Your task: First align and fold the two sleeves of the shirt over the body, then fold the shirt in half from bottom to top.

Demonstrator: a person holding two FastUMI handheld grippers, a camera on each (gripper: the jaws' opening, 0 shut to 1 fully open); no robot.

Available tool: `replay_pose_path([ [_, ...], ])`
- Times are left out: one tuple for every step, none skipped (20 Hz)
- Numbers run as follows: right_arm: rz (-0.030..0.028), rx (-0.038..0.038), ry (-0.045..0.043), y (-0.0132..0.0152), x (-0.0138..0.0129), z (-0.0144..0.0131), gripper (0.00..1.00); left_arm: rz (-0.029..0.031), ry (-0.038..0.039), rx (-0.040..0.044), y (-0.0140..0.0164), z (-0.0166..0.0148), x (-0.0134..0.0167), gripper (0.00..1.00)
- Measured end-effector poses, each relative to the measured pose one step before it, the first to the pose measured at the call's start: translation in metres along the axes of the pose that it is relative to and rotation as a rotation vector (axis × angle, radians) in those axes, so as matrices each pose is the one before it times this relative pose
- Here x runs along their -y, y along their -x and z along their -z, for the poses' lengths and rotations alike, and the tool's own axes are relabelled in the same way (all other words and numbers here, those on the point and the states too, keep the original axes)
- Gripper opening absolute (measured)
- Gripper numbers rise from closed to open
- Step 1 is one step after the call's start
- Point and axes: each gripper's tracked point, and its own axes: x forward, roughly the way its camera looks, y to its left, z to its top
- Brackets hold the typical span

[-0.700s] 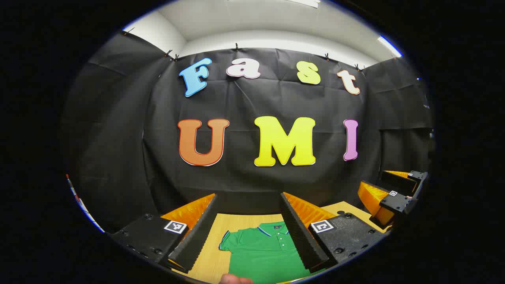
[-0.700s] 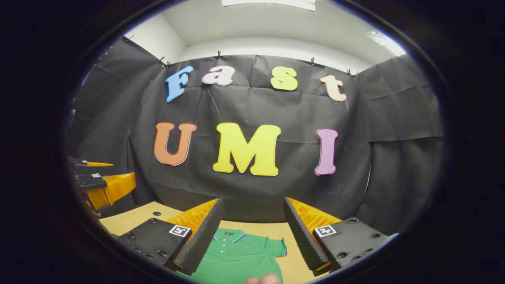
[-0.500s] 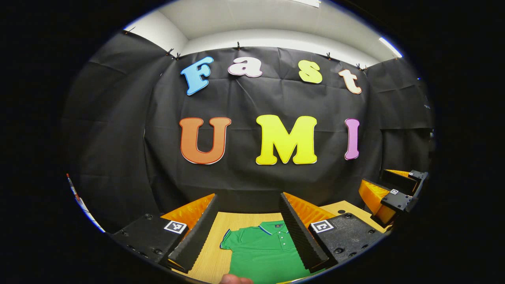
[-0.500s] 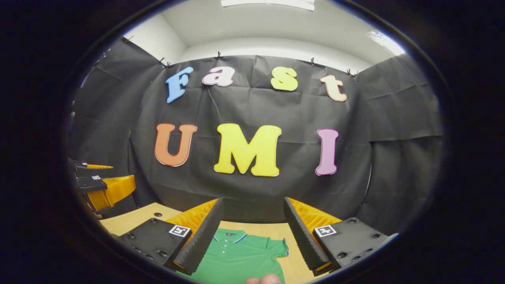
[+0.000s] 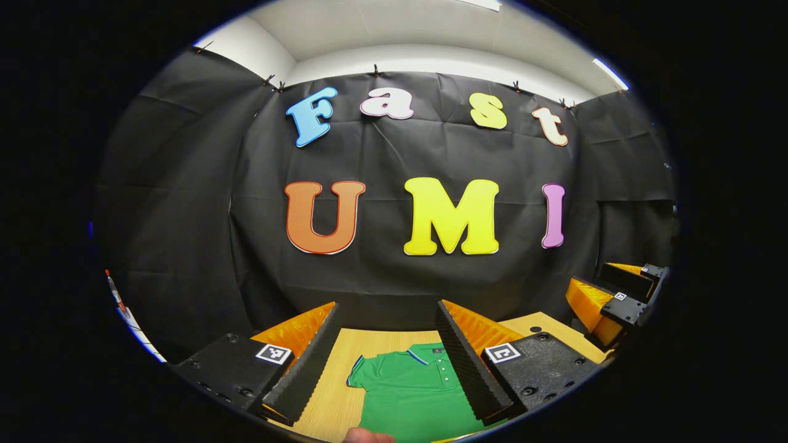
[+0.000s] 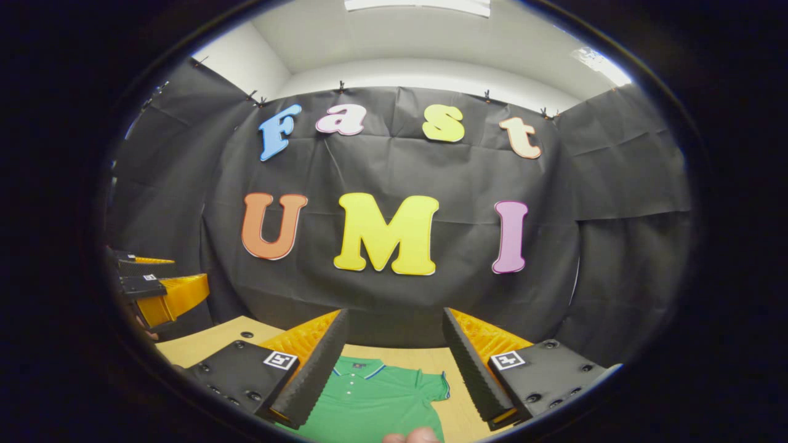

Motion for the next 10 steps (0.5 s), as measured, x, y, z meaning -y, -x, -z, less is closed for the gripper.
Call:
replay_pose_path([
  [-0.00020, 0.00018, -0.00063, -0.00054, 0.00111, 0.00012, 0.98, -0.00160, 0.00000, -0.00030, -0.00030, 0.00002, -0.00031, 0.98],
  [0.00001, 0.00033, -0.00122, -0.00018, 0.00065, -0.00049, 0.98, -0.00014, -0.00084, -0.00077, -0.00013, 0.00004, 0.00020, 0.98],
  [0.00124, 0.00027, 0.00137, -0.00052, 0.00145, 0.00048, 0.98, -0.00167, -0.00100, -0.00037, 0.00033, 0.00029, -0.00059, 0.98],
  [0.00188, -0.00002, 0.00126, -0.00099, 0.00229, 0.00055, 0.98, -0.00061, -0.00114, -0.00048, -0.00014, 0.00026, -0.00008, 0.98],
  [0.00180, -0.00172, 0.00123, -0.00063, 0.00186, 0.00095, 0.98, -0.00042, -0.00111, -0.00061, -0.00050, -0.00017, -0.00011, 0.98],
  [0.00337, -0.00289, 0.00036, -0.00081, 0.00230, 0.00066, 0.98, -0.00033, -0.00117, -0.00210, 0.00043, 0.00078, -0.00011, 0.98],
  [0.00155, -0.00288, -0.00139, -0.00099, 0.00329, 0.00164, 0.98, 0.00130, -0.00002, -0.00179, 0.00027, 0.00004, 0.00019, 0.98],
  [0.00118, -0.00164, 0.00083, -0.00142, 0.00232, -0.00024, 0.98, 0.00109, -0.00006, -0.00130, -0.00001, 0.00008, 0.00076, 0.98],
  [-0.00066, -0.00041, 0.00266, -0.00085, 0.00258, 0.00012, 0.98, 0.00126, -0.00059, -0.00146, -0.00006, 0.00077, 0.00001, 0.98],
  [-0.00131, 0.00074, 0.00327, -0.00112, 0.00198, -0.00061, 0.98, 0.00120, -0.00039, -0.00124, 0.00021, 0.00013, 0.00004, 0.98],
])
